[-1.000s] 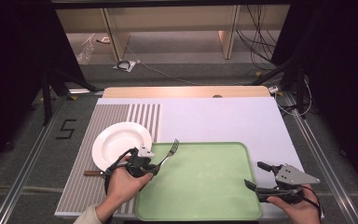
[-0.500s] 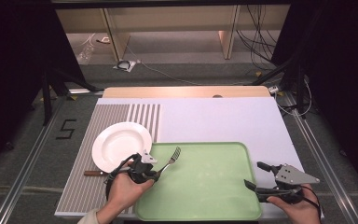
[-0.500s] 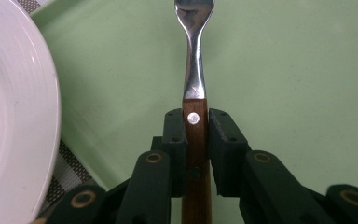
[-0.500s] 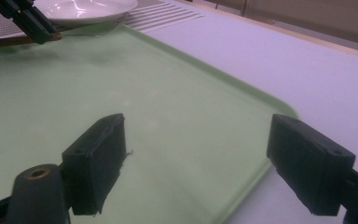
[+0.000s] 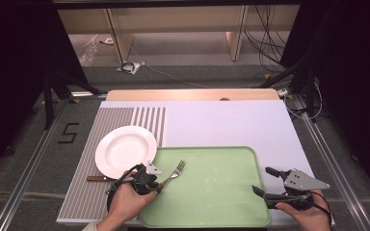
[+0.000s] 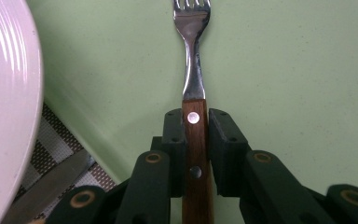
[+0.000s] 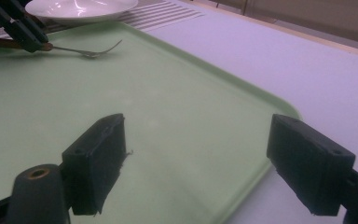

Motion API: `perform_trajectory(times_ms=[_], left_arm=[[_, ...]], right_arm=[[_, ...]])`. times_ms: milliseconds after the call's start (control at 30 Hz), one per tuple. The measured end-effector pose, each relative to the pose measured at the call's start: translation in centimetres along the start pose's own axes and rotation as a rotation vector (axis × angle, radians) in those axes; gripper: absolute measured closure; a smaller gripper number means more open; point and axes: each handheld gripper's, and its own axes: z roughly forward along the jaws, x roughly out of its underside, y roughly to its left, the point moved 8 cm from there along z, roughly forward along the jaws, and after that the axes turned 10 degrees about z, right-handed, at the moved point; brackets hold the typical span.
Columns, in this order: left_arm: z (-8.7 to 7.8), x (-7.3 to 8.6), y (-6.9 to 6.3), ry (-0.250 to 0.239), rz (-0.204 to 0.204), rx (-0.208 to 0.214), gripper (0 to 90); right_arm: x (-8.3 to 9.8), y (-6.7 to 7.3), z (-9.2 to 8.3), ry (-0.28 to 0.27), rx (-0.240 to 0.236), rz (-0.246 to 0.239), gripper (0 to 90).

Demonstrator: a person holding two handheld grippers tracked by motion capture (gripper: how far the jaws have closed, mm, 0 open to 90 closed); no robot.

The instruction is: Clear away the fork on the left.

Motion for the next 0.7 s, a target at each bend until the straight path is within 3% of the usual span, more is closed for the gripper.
perform_trajectory(times_ms=[300,367,400,500,700], left_arm=[[-0.4,0.5,-0.6,0.004,0.005,0.004,75.6],[-0.6,0.2,-0.6,-0.025,0.008,0.007,67.4],[-0.7,0.0,-0.6,-0.044,0.015,0.005,58.9],[-1.1,-1.3,-0.3,-0.096,0.043,-0.001,58.4],[0.1,-3.5,-0.4,-0.104,0.117,0.05,88.4]], right_arm=[[0.0,0.0,0.0,0.002,-0.001,0.001,20.7],[0.0,0.0,0.0,0.002,-0.001,0.001,20.6],[0.0,0.0,0.0,0.003,-0.002,0.001,20.6],[0.0,0.0,0.1,0.005,0.0,-0.001,20.6],[0.0,0.0,0.1,0.005,0.004,-0.004,20.6]])
